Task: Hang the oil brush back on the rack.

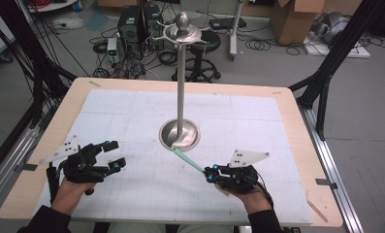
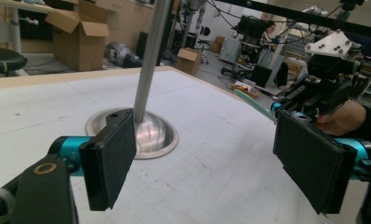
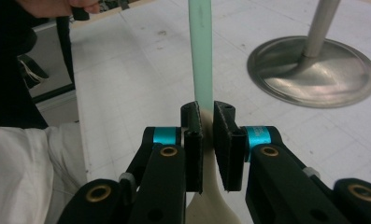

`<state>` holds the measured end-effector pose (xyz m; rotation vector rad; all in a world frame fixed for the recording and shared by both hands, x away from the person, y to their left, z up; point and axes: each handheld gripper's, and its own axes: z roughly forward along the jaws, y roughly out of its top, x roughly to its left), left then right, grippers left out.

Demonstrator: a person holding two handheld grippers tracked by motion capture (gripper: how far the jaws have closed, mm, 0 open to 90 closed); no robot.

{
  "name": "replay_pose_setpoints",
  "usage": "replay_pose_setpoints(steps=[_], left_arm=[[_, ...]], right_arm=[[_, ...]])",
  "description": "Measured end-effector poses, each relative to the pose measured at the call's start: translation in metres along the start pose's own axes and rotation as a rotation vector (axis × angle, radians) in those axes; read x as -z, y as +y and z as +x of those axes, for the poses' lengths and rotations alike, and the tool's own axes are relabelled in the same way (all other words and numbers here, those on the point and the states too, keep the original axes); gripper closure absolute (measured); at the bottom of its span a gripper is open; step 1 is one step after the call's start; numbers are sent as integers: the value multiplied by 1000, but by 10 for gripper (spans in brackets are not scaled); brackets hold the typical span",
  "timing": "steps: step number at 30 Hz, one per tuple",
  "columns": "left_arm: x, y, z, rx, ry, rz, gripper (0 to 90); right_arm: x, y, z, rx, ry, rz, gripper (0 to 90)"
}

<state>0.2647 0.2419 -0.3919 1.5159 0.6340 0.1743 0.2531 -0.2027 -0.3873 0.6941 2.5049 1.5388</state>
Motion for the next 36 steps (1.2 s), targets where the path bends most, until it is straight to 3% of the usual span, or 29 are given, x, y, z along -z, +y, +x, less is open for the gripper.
replay_pose_setpoints(steps=[4, 14, 29, 36], left_arm=[[-6, 4, -3, -6, -20, 9, 249], [-27, 11, -17, -56, -141, 46, 311], [-61, 21, -34, -49, -318, 57, 367], [-68, 22, -41, -54, -388, 46, 486]], right_arm=[[-4, 7, 4, 14, 37, -24, 826], [-14, 18, 14, 48, 114, -69, 826], [-21, 23, 16, 48, 244, -124, 825], [-27, 25, 17, 50, 301, -142, 824]])
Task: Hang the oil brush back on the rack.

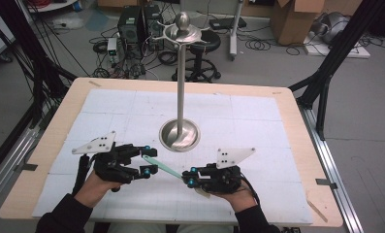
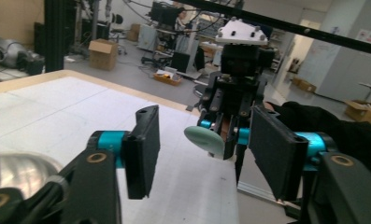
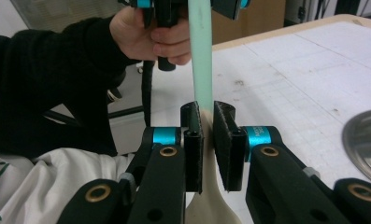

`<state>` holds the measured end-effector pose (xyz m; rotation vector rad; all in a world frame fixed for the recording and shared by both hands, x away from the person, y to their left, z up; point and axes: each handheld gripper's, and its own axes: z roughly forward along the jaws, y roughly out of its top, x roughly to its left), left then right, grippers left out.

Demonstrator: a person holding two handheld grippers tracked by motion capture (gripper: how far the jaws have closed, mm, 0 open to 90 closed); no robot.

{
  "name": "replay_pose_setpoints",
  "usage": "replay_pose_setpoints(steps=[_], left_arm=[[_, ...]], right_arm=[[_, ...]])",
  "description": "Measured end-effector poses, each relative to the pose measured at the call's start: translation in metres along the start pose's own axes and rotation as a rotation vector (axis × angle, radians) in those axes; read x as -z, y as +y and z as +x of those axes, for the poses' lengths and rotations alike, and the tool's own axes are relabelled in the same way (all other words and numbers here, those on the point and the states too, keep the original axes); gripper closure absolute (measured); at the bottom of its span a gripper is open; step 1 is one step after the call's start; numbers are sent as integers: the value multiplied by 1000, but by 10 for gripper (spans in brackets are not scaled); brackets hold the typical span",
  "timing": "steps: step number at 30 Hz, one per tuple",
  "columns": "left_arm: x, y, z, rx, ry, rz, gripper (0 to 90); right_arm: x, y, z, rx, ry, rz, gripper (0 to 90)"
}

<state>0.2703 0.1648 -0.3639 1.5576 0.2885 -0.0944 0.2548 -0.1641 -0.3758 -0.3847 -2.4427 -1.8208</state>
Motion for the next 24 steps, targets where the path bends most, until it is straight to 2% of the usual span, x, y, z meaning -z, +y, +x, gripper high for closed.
replay_pose_setpoints(steps=[3, 4, 5, 9, 15, 20, 24], left_arm=[[-1, 0, -1, -3, -19, 1, 560], [-1, 0, -1, -6, -23, 2, 612], [-2, -1, -1, -10, -29, 3, 612], [-3, -1, -1, -16, -50, -15, 730], [-3, -1, -3, -14, -86, -23, 751], [-4, 1, -6, -16, -75, -25, 756], [-5, 5, -8, -26, -68, 0, 757]], right_arm=[[-1, 0, -1, -5, 14, -12, 825], [-2, 0, -1, -7, 21, -13, 825], [-2, 0, -1, -7, 21, -13, 825], [-5, -1, -1, -8, 54, -16, 824], [-5, -2, -2, -16, 77, -21, 824], [-6, -2, -2, -14, 81, -21, 819], [-7, -1, -2, -17, 75, -13, 801]])
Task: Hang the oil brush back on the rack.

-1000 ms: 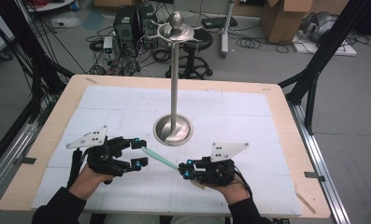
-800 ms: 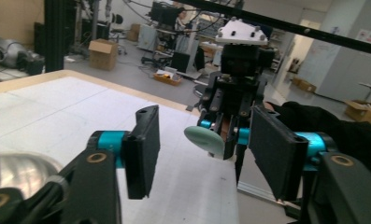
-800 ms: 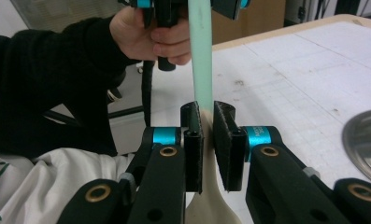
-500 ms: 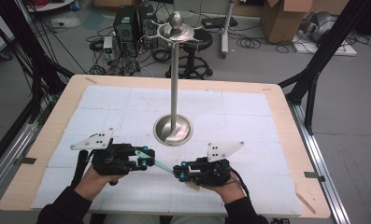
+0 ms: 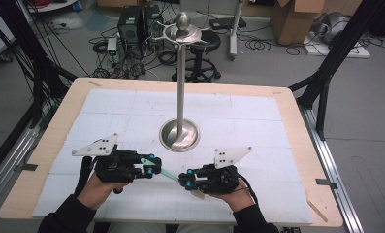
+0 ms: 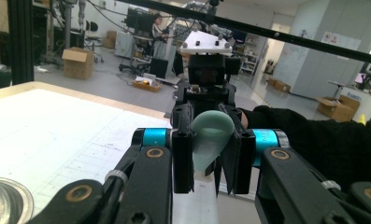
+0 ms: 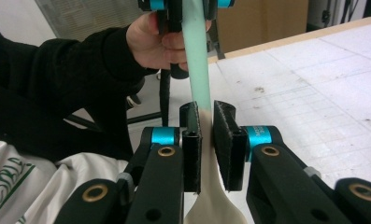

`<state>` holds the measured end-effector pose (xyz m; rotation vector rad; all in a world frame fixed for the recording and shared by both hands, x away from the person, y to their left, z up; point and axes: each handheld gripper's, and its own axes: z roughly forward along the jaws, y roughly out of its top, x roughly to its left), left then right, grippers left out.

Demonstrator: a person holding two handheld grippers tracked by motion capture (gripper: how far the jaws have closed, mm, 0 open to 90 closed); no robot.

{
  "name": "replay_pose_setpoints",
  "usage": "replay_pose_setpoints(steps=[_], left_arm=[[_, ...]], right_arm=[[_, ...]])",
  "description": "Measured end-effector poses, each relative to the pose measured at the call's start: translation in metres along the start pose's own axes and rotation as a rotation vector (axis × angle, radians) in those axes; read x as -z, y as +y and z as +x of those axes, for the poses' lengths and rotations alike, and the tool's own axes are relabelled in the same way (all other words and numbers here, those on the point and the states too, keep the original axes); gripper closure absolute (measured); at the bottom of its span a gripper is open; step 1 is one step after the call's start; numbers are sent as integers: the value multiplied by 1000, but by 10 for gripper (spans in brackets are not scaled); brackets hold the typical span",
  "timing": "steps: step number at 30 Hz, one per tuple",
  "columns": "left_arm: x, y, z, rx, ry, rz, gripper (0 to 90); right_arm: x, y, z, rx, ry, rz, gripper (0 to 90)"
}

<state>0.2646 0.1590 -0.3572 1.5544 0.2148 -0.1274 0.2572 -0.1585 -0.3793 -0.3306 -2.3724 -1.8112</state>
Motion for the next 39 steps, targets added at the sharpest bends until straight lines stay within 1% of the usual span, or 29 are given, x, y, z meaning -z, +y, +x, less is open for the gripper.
replay_pose_setpoints(steps=[1, 2, 3, 4, 5, 6, 7, 9, 10, 11, 12, 13, 14, 15, 16, 18, 21, 22, 24, 25, 26, 27, 28, 31, 32, 33, 34, 37, 39], left_arm=[[0, 2, -1, -5, 7, 4, 758], [1, 4, -1, -6, 12, 4, 758], [1, 6, -1, -8, 19, 6, 758], [2, 8, -1, -6, 27, 8, 758], [2, 10, -1, -2, 36, 17, 758], [3, 11, -1, 8, 47, 30, 758], [3, 13, -1, 15, 65, 44, 758], [3, 16, -2, 18, 93, 72, 758], [3, 18, -3, 19, 103, 80, 758], [2, 20, -3, 17, 119, 95, 758], [2, 22, -4, 14, 136, 112, 757], [1, 24, -5, 4, 153, 133, 757], [0, 25, -5, -4, 158, 155, 757], [-2, 27, -6, -6, 165, 173, 756], [-3, 28, -7, -9, 173, 191, 756], [-6, 31, -8, -12, 188, 230, 757], [-9, 36, -9, -18, 210, 266, 757], [-10, 37, -10, -24, 213, 273, 756], [-12, 39, -11, -31, 220, 279, 757], [-13, 40, -12, -32, 223, 280, 756], [-14, 41, -12, -30, 225, 279, 757], [-15, 42, -12, -21, 231, 277, 757], [-16, 42, -13, -15, 232, 277, 757], [-18, 43, -14, 3, 240, 275, 757], [-18, 44, -13, 18, 237, 273, 756], [-18, 44, -13, 22, 234, 272, 756], [-19, 44, -13, 24, 235, 271, 756], [-20, 44, -13, 29, 233, 272, 756], [-20, 45, -13, 38, 221, 271, 756]], right_arm=[[0, 1, 0, -4, -1, 5, 786], [0, 1, 1, 0, -15, 4, 731], [1, 4, 3, 8, -50, -1, 605], [1, 5, 4, 28, -74, -8, 546], [1, 5, 4, 28, -74, -8, 546], [2, 7, 5, 43, -101, -20, 504], [3, 8, 6, 53, -124, -28, 481], [4, 11, 9, 81, -182, -14, 431], [3, 12, 10, 95, -206, 0, 417], [2, 13, 11, 99, -221, 11, 398], [0, 15, 13, 110, -246, 26, 383], [-2, 16, 13, 111, -253, 34, 375], [-4, 17, 14, 112, -248, 42, 366], [-6, 18, 14, 117, -254, 49, 360], [-12, 19, 15, 129, -271, 75, 355], [-15, 20, 15, 133, -280, 85, 353], [-24, 21, 16, 136, -299, 112, 367], [-27, 21, 16, 148, -296, 113, 380], [-32, 22, 16, 152, -301, 124, 404], [-36, 22, 17, 159, -310, 136, 442], [-38, 22, 18, 162, -313, 134, 461], [-38, 22, 18, 162, -313, 134, 461], [-41, 23, 19, 178, -328, 133, 525], [-42, 23, 20, 189, -331, 139, 552], [-44, 22, 21, 192, -321, 144, 595], [-44, 22, 21, 192, -321, 144, 595], [-45, 22, 21, 200, -324, 143, 617], [-45, 22, 22, 212, -325, 144, 706], [-44, 22, 22, 211, -328, 145, 776]])
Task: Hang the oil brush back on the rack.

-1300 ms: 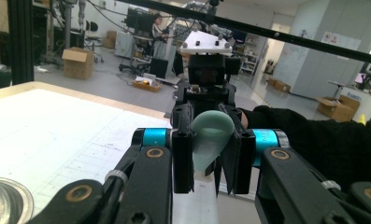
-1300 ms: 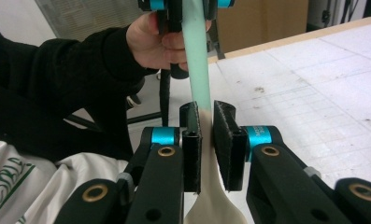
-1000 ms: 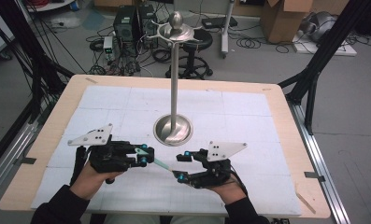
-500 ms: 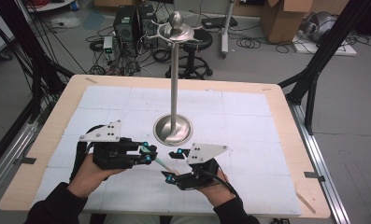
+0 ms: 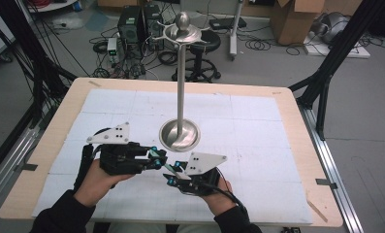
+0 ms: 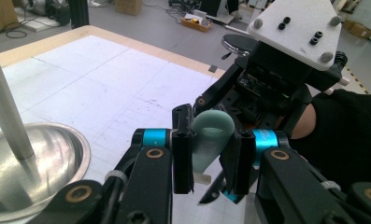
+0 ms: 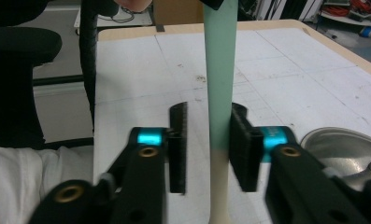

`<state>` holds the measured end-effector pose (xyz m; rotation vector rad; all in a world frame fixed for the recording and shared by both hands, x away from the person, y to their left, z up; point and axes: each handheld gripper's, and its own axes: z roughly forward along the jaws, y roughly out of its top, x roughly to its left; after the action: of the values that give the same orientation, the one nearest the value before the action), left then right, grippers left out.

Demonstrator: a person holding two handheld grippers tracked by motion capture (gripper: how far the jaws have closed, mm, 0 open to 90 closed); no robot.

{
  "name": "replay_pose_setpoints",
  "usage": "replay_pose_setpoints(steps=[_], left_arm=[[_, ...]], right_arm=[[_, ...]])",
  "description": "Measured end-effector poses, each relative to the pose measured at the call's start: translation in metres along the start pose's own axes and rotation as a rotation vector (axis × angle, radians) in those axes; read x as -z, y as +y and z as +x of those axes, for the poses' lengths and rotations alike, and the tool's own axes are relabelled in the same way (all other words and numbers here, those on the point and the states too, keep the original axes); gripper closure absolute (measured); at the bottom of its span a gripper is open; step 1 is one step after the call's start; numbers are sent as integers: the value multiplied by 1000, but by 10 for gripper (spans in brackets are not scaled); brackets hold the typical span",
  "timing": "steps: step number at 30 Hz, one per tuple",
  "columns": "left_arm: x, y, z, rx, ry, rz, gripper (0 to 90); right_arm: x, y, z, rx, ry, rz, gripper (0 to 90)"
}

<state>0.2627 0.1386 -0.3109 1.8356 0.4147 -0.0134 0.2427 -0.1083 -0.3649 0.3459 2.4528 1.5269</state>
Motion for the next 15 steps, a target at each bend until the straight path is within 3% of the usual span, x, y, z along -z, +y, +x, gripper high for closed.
replay_pose_setpoints(steps=[4, 6, 7, 9, 12, 15], left_arm=[[0, 0, -1, -6, -9, -22, 756], [1, -1, -3, -40, -14, -72, 746], [1, -1, -4, -56, -8, -113, 687], [3, 0, -2, -35, -18, -178, 420], [8, 0, 0, -27, -73, -283, 403], [10, 1, 1, -31, -115, -327, 410]], right_arm=[[2, -1, -1, -5, 2, -9, 814], [3, 0, -1, -12, 15, -29, 820], [5, 0, -1, -18, 26, -42, 821], [9, 0, -3, -44, 69, -79, 821], [12, 0, -5, -68, 97, -111, 821], [17, 0, -6, -85, 152, -154, 821]])
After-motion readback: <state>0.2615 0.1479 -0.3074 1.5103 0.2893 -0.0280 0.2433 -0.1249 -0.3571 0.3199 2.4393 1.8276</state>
